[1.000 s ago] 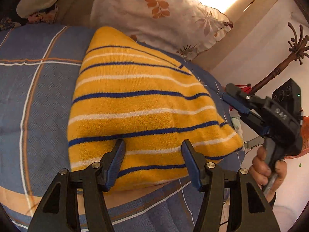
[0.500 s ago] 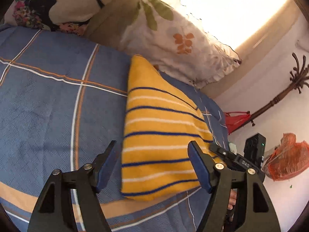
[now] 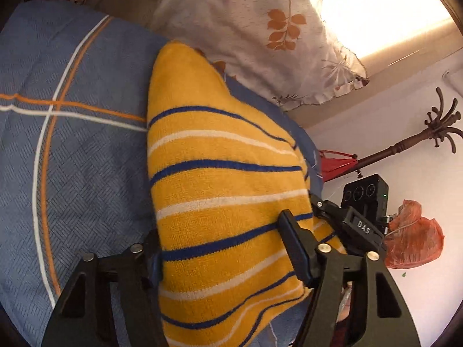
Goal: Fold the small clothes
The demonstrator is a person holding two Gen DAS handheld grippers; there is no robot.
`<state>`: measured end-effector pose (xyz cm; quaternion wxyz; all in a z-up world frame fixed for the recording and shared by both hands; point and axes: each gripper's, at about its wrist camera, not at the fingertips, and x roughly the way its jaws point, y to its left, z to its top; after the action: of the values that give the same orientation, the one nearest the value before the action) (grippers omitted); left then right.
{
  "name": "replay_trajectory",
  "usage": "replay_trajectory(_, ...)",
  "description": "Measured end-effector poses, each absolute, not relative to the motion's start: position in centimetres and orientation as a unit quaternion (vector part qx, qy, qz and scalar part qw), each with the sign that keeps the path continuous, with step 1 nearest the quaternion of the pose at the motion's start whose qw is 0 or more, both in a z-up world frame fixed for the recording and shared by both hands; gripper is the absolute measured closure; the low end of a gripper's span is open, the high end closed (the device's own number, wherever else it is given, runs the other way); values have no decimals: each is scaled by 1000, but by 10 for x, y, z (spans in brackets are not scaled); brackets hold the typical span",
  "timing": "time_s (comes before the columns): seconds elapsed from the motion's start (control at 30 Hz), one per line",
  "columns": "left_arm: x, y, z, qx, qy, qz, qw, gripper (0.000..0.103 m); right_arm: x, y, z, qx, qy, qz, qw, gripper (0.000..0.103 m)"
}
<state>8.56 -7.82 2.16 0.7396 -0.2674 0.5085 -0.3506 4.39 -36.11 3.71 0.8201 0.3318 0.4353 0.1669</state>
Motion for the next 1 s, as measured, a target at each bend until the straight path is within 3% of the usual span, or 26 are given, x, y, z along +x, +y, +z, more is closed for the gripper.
replay_trajectory(0.23,73,-47,99,-203,458,-313,807,43,54,-318,89,282,383,233,848,59)
replay_trajectory(0.4,51,-29,53,-129,531,-226,807,42,55,-308,37,247,459,164,837,54)
replay_trajectory(0.53,28,8,30,-170,543,-224,791,42,31,-325,42,260,440,155,845,49)
replay_trajectory(0.7,-14,33,57,-177,466,-210,841,39,-4,-328,85,239,380,152,881,48)
replay_trajectory(0.8,-38,36,75,-188,424,-216,859,30,-13,-306,99,224,364,185,885,48)
replay_trajectory(1.0,-80,34,115,-136,339,-136,921,16,-14,-280,53,254,415,190,853,49)
